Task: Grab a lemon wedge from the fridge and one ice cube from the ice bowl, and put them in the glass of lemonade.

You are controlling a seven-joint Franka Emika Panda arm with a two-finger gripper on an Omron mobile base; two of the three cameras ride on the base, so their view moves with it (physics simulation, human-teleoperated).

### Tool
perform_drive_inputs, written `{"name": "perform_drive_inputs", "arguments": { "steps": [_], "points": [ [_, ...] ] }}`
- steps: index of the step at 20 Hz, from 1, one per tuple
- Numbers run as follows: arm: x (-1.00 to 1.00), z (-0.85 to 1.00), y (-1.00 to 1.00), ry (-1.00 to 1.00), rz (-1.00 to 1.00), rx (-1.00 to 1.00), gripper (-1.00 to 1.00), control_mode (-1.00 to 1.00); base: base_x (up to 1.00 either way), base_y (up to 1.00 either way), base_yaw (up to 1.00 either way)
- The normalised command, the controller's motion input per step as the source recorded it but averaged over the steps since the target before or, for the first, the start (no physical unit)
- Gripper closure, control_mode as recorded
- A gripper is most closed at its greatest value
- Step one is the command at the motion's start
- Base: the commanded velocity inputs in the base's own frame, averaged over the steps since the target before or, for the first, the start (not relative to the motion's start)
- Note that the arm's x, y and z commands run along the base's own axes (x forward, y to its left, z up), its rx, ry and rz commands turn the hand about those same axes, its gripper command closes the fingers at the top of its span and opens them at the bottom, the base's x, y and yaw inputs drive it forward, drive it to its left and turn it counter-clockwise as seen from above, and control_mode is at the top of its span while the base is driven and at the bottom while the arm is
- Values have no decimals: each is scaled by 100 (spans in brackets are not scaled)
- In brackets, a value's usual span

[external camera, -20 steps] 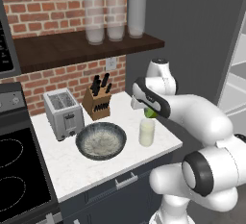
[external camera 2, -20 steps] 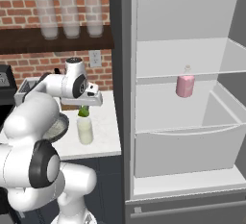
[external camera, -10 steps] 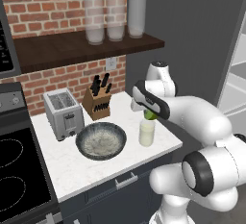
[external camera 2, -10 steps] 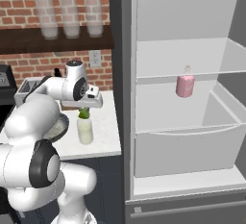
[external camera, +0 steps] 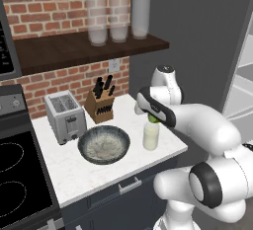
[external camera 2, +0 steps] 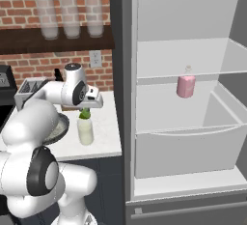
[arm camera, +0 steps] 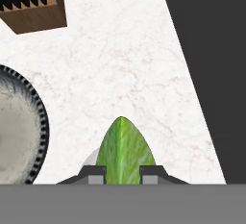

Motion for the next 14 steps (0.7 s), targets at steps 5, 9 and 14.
{"name": "perform_drive_inputs", "arguments": {
  "steps": [5, 9, 14],
  "points": [
    [0, -2, 0, 0, 0, 0, 100, -100, 0, 0, 0],
    [0, -6, 0, 0, 0, 0, 100, -100, 0, 0, 0],
    [0, 0, 0, 0, 0, 0, 100, -100, 0, 0, 0]
  ]
}}
